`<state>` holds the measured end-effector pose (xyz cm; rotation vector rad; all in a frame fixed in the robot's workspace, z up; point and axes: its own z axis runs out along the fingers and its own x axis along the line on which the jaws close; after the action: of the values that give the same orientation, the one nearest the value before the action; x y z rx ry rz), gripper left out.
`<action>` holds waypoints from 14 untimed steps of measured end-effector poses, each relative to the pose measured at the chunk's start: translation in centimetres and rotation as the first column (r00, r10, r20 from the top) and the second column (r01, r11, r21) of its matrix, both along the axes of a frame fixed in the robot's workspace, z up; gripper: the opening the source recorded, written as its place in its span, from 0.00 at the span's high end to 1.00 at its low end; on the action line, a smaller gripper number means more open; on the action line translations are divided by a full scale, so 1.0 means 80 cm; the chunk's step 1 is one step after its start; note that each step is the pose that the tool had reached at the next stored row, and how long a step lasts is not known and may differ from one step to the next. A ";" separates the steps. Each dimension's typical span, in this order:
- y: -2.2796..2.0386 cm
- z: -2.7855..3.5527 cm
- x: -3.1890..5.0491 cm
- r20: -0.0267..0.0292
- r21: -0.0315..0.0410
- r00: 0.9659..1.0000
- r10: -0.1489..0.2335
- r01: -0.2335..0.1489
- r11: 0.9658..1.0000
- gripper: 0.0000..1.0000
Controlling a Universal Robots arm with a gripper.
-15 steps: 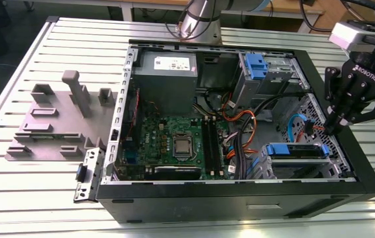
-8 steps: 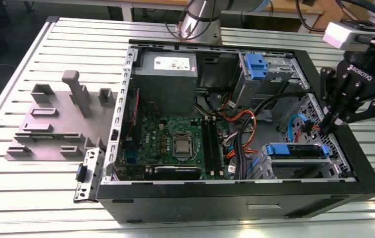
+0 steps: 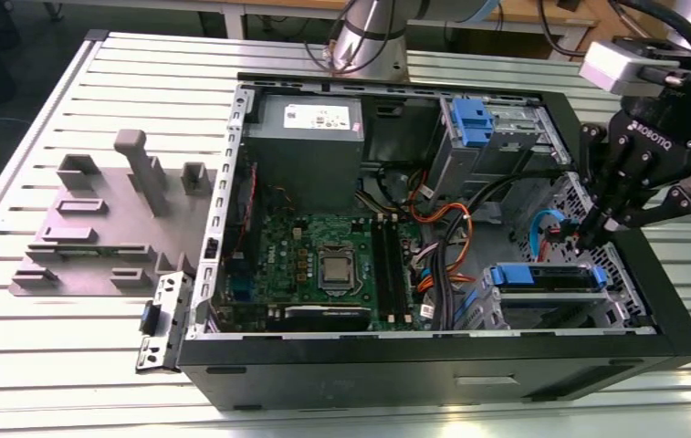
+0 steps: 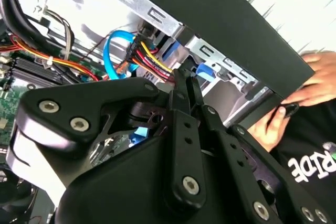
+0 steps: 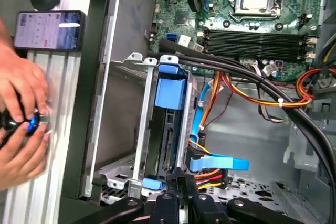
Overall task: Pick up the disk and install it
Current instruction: 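Insert the first disk wire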
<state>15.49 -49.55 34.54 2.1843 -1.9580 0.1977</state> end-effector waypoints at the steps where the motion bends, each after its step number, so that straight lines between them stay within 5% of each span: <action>1: -0.0016 -0.0001 0.000 0.000 0.010 1.000 0.000 0.000 1.000 0.84; 4: -0.0068 -0.0001 -0.001 0.002 0.031 1.000 0.000 0.000 1.000 0.84; 7: -0.0121 -0.0001 -0.003 0.009 0.032 1.000 0.001 -0.002 0.999 0.84; 12: -0.0149 -0.0001 -0.009 0.033 0.032 0.999 0.003 -0.004 0.999 0.84; 14: -0.0150 -0.0001 -0.010 0.035 0.032 0.999 0.003 -0.004 0.999 0.84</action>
<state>14.72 -50.75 34.53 2.2191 -1.9886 0.2076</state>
